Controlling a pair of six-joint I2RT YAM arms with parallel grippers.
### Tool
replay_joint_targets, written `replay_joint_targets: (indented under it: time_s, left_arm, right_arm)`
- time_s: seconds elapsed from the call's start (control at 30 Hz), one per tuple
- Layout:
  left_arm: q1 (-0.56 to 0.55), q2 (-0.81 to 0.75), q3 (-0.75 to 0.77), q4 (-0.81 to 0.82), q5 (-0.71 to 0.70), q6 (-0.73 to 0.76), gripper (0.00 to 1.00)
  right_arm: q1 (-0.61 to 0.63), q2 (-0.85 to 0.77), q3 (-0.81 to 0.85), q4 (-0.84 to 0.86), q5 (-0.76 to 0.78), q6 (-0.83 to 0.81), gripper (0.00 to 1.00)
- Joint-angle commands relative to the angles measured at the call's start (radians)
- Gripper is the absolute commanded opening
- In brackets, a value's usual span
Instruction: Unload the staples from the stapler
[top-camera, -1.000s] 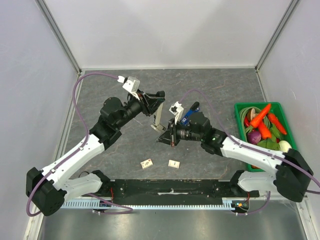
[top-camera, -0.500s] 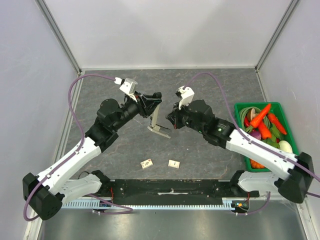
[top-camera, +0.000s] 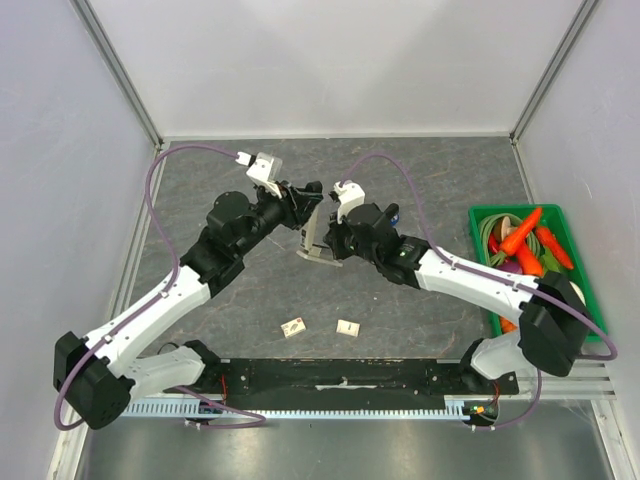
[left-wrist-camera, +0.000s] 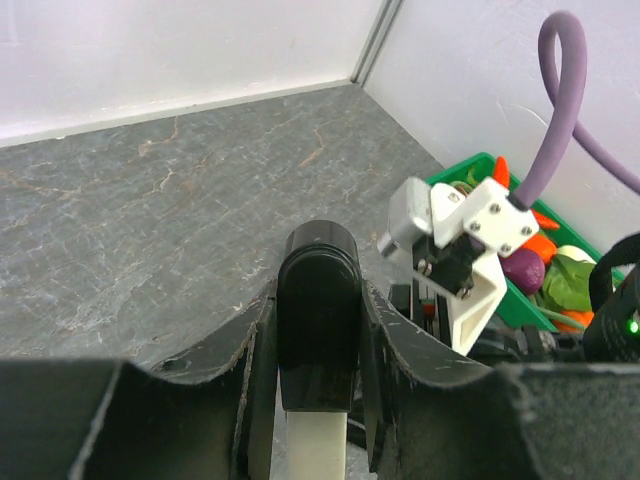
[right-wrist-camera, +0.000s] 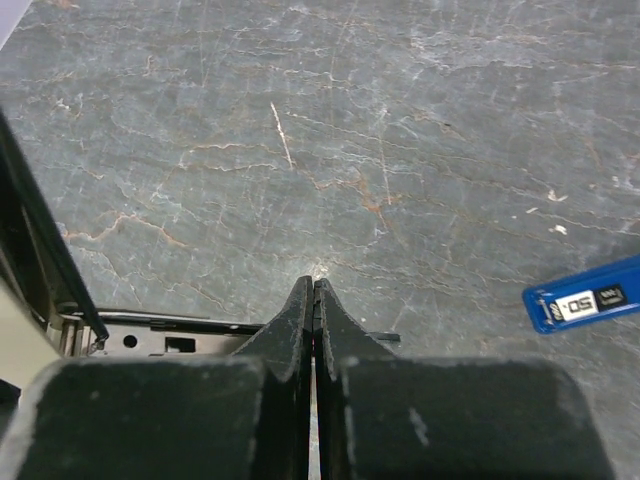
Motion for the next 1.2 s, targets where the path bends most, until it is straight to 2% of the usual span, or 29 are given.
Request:
replay_joint_targets:
  time_s: [0.0, 0.37, 0.83, 0.97, 1.17]
  left_arm:
    - [0.002, 0.025, 0.077, 0.104, -0.068, 0.003, 0.02]
    - [0.003, 0.189, 0.158, 0.174, -0.171, 0.031, 0.02]
    - [0.005, 0.354, 0.205, 0.303, -0.286, 0.076, 0.02]
    - [0.005, 0.364, 0.212, 0.309, -0.282, 0.071, 0.02]
    - [0.003, 0.322, 0.239, 0.264, -0.248, 0.086, 0.02]
  right_arm:
    - [-0.005, 0.033, -0.044, 0.157, -0.064, 0.04, 0.0]
    - [-0.013, 0.145, -0.035, 0.251, -0.193, 0.164, 0.0]
    - [-0.071, 0.292, -0.035, 0.556, -0.42, 0.449, 0.0]
    - [-0.076, 0.29, -0.026, 0.544, -0.422, 0.454, 0.0]
    - [-0.099, 0.246, -0.021, 0.44, -0.374, 0.403, 0.0]
